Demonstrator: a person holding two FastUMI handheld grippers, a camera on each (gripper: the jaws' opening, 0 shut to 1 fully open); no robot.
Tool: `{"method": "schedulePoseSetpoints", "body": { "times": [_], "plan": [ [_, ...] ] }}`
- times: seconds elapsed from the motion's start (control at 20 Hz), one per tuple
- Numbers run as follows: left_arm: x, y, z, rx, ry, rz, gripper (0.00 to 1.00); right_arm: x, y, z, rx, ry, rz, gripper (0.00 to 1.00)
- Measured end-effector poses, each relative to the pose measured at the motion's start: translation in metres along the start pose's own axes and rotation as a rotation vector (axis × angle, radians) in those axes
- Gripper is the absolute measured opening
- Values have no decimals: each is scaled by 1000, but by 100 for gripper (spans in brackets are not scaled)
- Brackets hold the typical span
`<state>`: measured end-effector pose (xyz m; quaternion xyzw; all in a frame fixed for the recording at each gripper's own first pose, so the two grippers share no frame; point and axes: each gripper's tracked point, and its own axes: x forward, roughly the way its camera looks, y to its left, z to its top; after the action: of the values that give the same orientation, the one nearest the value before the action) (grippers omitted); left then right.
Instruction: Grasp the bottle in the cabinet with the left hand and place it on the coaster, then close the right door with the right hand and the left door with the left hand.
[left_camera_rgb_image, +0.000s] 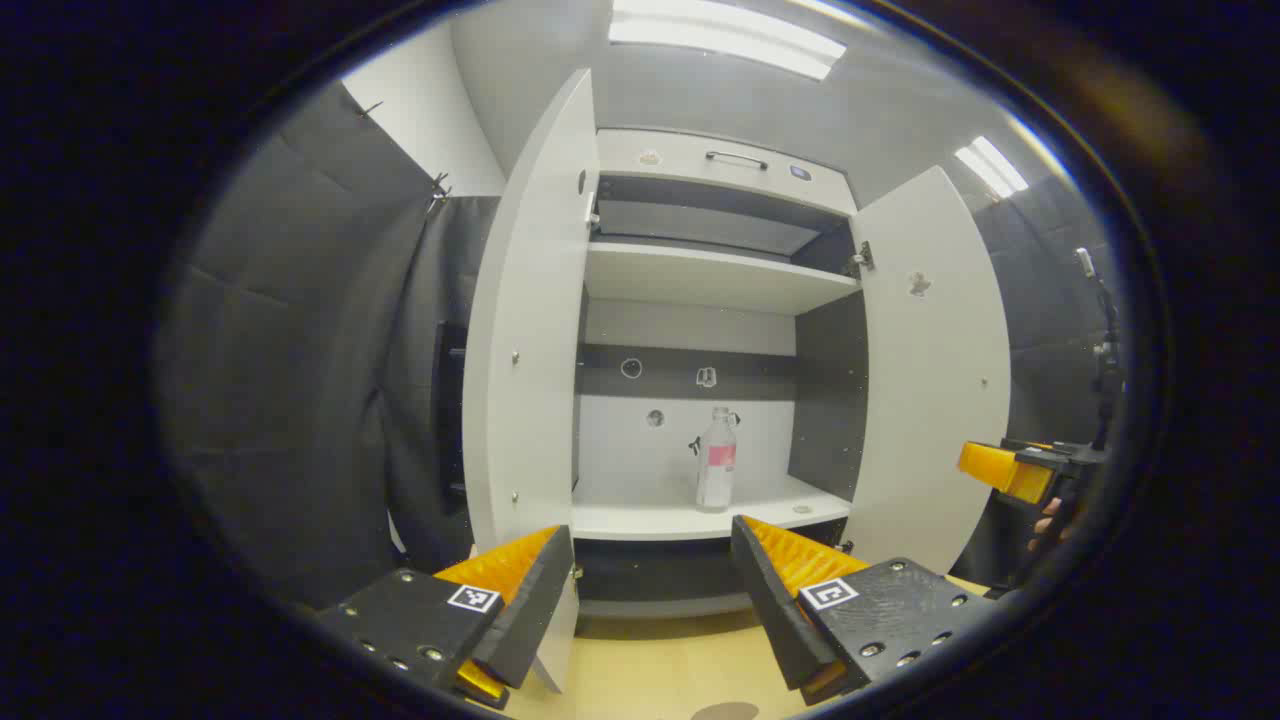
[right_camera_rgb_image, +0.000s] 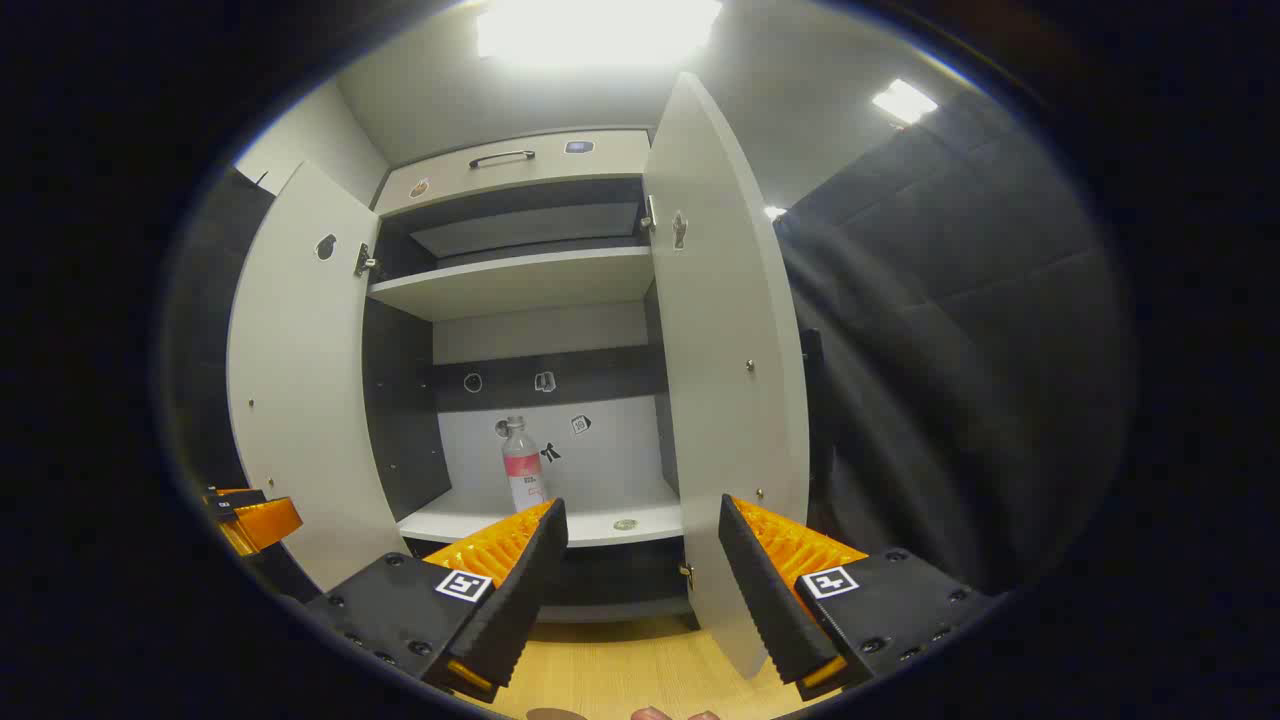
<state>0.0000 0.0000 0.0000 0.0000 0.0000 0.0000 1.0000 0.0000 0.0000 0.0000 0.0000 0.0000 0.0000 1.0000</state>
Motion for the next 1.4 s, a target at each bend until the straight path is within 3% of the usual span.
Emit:
{"method": "schedulePoseSetpoints", "body": {
  "times": [0.05, 0.1, 1.1, 1.4],
  "plan": [
    [-1, -1, -1, 3, 1, -1, 100, -1, -1, 0, 3, 2, -3, 96],
    [-1, -3, -1, 3, 1, -4, 93, -1, -3, -1, 9, 4, -6, 96],
    [-10, -8, -9, 2, 17, 6, 93, -8, -9, -10, 28, 24, -2, 96],
    [-5, -18, -11, 4, 22, -25, 93, -13, -18, -11, 34, 21, -31, 96]
  ]
}}
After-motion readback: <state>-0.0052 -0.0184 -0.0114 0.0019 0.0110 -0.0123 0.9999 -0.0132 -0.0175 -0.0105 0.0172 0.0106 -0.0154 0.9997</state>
